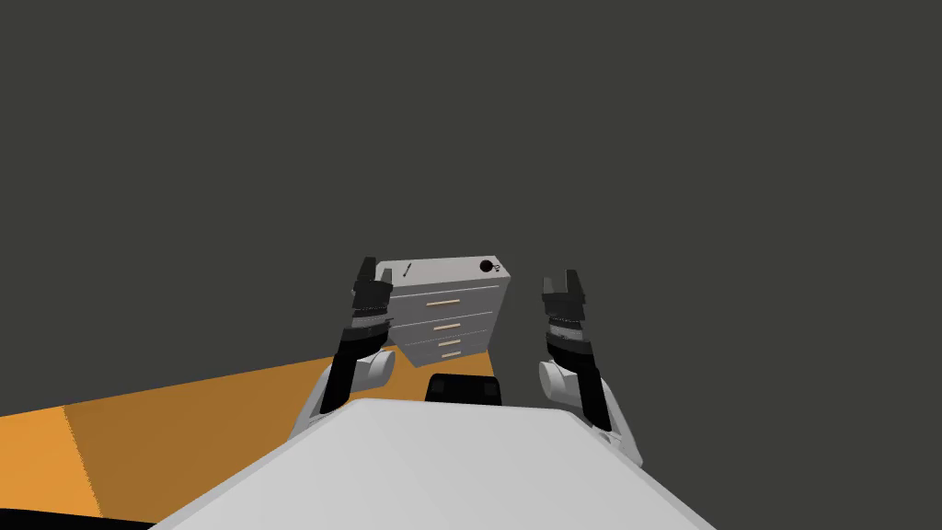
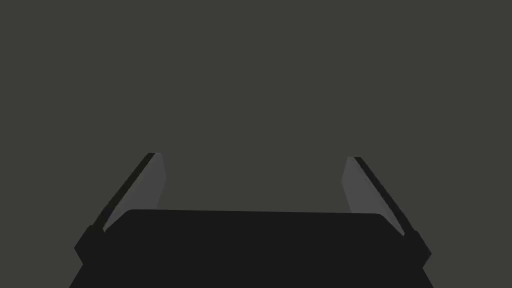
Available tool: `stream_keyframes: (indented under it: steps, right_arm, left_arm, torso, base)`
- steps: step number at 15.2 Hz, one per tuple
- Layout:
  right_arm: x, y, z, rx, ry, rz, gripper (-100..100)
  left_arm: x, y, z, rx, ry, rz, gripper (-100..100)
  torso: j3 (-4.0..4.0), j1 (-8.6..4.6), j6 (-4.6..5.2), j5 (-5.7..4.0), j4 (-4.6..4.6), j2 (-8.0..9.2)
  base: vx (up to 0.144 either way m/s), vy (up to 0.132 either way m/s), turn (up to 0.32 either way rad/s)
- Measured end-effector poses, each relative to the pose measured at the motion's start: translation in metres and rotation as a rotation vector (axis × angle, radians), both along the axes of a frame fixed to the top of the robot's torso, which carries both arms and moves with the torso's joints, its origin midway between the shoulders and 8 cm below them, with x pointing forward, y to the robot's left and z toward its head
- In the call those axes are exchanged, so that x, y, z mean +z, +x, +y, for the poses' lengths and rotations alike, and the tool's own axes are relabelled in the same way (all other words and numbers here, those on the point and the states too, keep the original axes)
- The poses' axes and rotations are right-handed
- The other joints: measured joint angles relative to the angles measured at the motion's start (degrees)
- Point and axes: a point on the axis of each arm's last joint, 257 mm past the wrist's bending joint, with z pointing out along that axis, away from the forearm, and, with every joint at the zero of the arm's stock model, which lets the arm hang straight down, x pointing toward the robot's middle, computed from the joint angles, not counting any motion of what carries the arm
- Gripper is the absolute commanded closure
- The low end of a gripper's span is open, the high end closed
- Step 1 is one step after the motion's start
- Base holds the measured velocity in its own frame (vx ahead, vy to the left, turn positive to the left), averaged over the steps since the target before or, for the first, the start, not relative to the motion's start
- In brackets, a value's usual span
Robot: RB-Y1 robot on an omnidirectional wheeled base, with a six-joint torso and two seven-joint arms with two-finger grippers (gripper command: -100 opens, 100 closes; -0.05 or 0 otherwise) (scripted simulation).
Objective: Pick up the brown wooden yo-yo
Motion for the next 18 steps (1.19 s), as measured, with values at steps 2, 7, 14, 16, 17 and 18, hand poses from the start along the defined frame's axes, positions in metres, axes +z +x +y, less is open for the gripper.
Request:
stream_keyframes:
  steps: [2, 7, 14, 16, 17, 18]
  right_arm:
    - [-0.005, 0.002, 0.002, 0.006, -0.043, 0.014, -100]
    - [-0.021, 0.006, 0.006, 0.019, -0.166, 0.053, -100]
    - [-0.048, 0.01, 0.006, 0.034, -0.355, 0.109, -100]
    - [-0.056, 0.012, 0.005, 0.038, -0.419, 0.126, -100]
    - [-0.058, 0.012, 0.004, 0.041, -0.439, 0.13, -100]
    - [-0.061, 0.013, 0.003, 0.043, -0.468, 0.138, -100]
  left_arm:
    - [0.0, 0.0, 0.0, 0.0, 0.0, 0.0, 0]
    - [0.0, 0.0, 0.0, 0.0, 0.0, 0.0, 0]
    - [0.0, 0.0, 0.0, 0.0, 0.0, 0.0, 0]
    - [0.0, 0.0, 0.0, 0.0, 0.0, 0.0, 0]
    - [0.0, 0.0, 0.0, 0.0, 0.0, 0.0, 0]
    - [0.0, 0.0, 0.0, 0.0, 0.0, 0.0, 0]
  torso:
    - [0.0, 0.16, -0.01, 0.03, 0.0, 0.0]
    - [0.0, 0.27, -0.01, 0.06, 0.0, 0.01]
    - [0.0, 0.27, -0.01, 0.06, 0.0, -0.01]
    - [0.0, 0.25, -0.01, 0.06, 0.0, 0.0]
    - [0.0, 0.21, 0.0, 0.05, 0.0, 0.0]
    - [0.0, 0.21, -0.01, 0.05, 0.0, -0.01]
  base:
    - [-0.003, 0.076, 0.058]
    - [-0.002, 0.07, 0.033]
    - [0.003, 0.064, 0.037]
    - [-0.001, 0.054, 0.027]
    - [0.004, 0.054, 0.048]
    - [0.007, 0.054, 0.043]
